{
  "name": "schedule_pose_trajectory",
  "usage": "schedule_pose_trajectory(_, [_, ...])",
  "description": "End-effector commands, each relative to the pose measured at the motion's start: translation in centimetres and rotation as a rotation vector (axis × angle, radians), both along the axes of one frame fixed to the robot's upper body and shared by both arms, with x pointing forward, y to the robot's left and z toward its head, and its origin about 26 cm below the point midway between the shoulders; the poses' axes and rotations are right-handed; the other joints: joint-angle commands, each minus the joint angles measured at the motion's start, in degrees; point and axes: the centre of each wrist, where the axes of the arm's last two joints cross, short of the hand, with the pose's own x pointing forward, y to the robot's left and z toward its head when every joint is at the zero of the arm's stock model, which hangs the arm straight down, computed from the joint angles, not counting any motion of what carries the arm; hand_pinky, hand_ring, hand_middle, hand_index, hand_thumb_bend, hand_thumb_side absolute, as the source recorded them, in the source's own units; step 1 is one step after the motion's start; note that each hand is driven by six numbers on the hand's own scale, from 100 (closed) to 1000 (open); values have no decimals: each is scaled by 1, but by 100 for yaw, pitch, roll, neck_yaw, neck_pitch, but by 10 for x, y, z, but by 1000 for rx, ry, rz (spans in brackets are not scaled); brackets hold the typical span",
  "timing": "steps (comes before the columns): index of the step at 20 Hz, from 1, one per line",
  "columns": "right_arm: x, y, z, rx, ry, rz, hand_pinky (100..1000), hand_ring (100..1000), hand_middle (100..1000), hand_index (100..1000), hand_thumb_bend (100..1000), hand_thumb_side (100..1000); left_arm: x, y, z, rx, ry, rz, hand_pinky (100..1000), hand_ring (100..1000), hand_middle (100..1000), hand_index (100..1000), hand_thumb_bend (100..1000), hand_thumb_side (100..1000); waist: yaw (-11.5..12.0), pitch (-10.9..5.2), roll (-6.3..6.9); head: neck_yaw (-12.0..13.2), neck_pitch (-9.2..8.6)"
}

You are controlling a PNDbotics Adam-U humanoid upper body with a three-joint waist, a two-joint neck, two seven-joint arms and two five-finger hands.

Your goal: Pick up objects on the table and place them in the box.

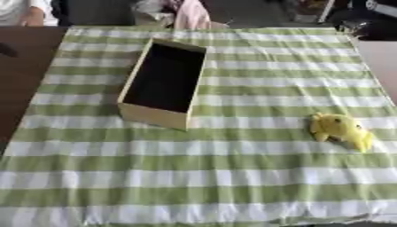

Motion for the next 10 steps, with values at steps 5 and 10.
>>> schedule_pose_trajectory(5, [-15,-22,-11,-5,38,-25,934,898,886,904,100,1000,-3,2,8,29,-22,-1,465,991,873,694,100,746,-47,-97,-17,67,38])
schedule_pose_trajectory(10, [-23,-28,-28,8,56,-25,924,892,889,909,100,1000,-3,3,7,29,-18,4,464,992,874,694,100,746,-70,-113,-27,72,38])
